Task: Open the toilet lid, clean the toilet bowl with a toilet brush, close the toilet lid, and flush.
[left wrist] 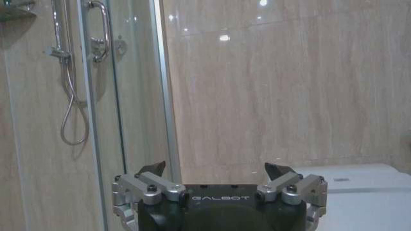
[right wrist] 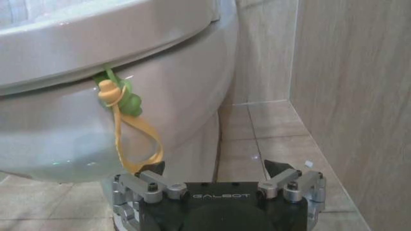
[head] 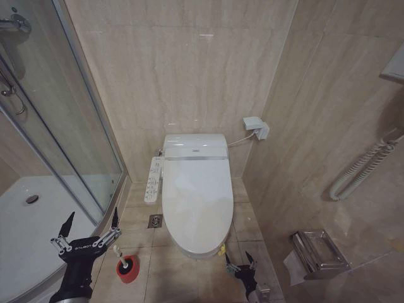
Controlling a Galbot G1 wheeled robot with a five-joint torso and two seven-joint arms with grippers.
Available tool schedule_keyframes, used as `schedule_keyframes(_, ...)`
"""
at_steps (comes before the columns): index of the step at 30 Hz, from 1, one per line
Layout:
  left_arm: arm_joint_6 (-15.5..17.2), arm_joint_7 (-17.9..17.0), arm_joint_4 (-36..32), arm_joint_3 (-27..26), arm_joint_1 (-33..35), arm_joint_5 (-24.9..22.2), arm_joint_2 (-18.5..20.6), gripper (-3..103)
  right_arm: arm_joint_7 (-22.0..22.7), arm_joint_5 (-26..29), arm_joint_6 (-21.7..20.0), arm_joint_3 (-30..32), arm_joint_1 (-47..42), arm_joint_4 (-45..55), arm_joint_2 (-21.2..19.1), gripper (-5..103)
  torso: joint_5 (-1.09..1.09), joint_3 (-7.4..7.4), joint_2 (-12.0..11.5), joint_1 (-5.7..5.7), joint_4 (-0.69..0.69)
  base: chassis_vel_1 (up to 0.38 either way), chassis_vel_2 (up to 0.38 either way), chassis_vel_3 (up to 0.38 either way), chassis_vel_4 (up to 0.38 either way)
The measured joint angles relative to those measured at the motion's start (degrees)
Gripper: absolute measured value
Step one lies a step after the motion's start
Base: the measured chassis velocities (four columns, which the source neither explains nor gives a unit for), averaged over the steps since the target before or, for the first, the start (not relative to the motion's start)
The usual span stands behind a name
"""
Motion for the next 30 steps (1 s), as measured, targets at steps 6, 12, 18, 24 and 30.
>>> schedule_keyframes(6,0.0,0.0,0.0,0.0,0.0,0.0,0.0,100,0.0,0.4,-0.1,-0.1,0.1,0.3,0.0,100,0.0,0.0,0.0,0.0,0.0,0.0,0.0,0.0,0.0)
schedule_keyframes(12,0.0,0.0,0.0,0.0,0.0,0.0,0.0,100,-0.1,0.5,-0.6,-0.4,0.2,0.4,0.6,100,0.0,0.0,0.0,0.0,0.0,0.0,0.0,0.0,0.0)
schedule_keyframes(18,0.0,0.0,0.0,0.0,0.0,0.0,0.0,100,-0.4,-0.1,-0.9,-0.5,0.3,0.8,0.9,100,0.0,0.0,0.0,0.0,0.0,0.0,0.0,0.0,0.0)
schedule_keyframes(24,0.0,0.0,0.0,0.0,0.0,0.0,0.0,100,-0.8,0.3,-1.3,-0.7,0.3,1.3,0.5,100,-0.01,0.0,0.0,0.0,0.0,0.0,0.0,0.0,0.0)
schedule_keyframes(30,0.0,0.0,0.0,0.0,0.0,0.0,0.0,100,-0.5,0.8,-0.5,-0.8,1.9,-0.1,0.9,100,0.0,0.0,0.0,0.0,0.0,0.0,0.0,0.0,0.0)
